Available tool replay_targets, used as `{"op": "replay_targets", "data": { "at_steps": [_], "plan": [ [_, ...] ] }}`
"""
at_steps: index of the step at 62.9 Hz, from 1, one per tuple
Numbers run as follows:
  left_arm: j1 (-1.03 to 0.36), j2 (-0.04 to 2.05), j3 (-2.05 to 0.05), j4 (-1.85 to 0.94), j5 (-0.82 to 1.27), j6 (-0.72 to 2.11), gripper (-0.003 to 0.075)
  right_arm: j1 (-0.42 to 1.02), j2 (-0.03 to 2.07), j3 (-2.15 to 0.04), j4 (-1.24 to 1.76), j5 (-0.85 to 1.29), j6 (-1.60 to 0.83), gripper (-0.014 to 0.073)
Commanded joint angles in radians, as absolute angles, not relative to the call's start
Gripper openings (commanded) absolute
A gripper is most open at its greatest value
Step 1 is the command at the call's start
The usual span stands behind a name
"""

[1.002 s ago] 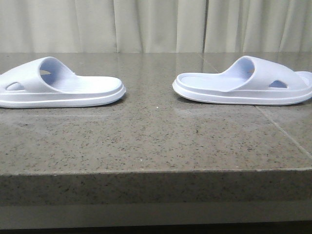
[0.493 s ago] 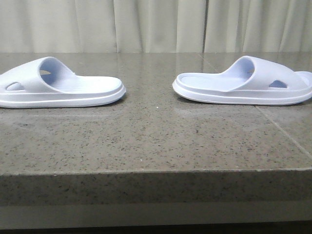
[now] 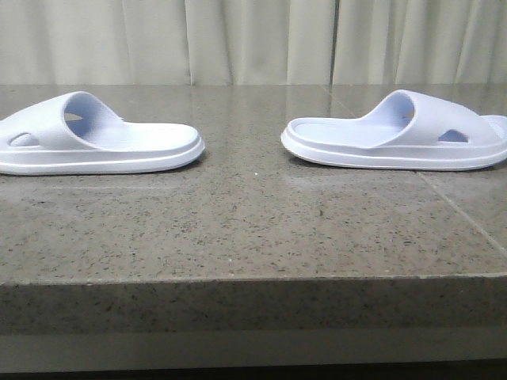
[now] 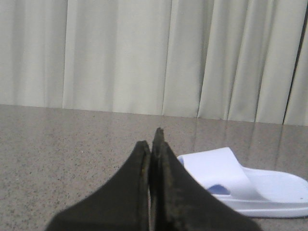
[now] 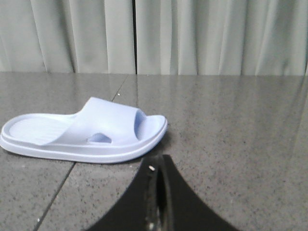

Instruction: Insert blue slippers together front up

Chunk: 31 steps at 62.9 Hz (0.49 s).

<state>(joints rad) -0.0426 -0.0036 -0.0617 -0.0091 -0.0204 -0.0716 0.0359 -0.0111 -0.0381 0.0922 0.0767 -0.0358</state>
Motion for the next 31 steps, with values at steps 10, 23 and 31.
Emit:
{"op": "replay_targets", "data": {
  "at_steps": [10,23,31],
  "plan": [
    [-0.048,0.044,-0.372,-0.018,0.157,-0.08,-0.002,0.028,0.043,-0.333,0.087,0.191,-0.036,-0.0068],
    [-0.048,0.211,-0.634,-0.015,0.384,-0.08,-0.002,0.028,0.219,-0.561,0.086,0.333,-0.036,-0.0068],
    [-0.048,0.334,-0.736,-0.015,0.503,-0.08,-0.002,0.028,0.328,-0.667,0.086,0.414,-0.036,-0.0068]
  ]
}}
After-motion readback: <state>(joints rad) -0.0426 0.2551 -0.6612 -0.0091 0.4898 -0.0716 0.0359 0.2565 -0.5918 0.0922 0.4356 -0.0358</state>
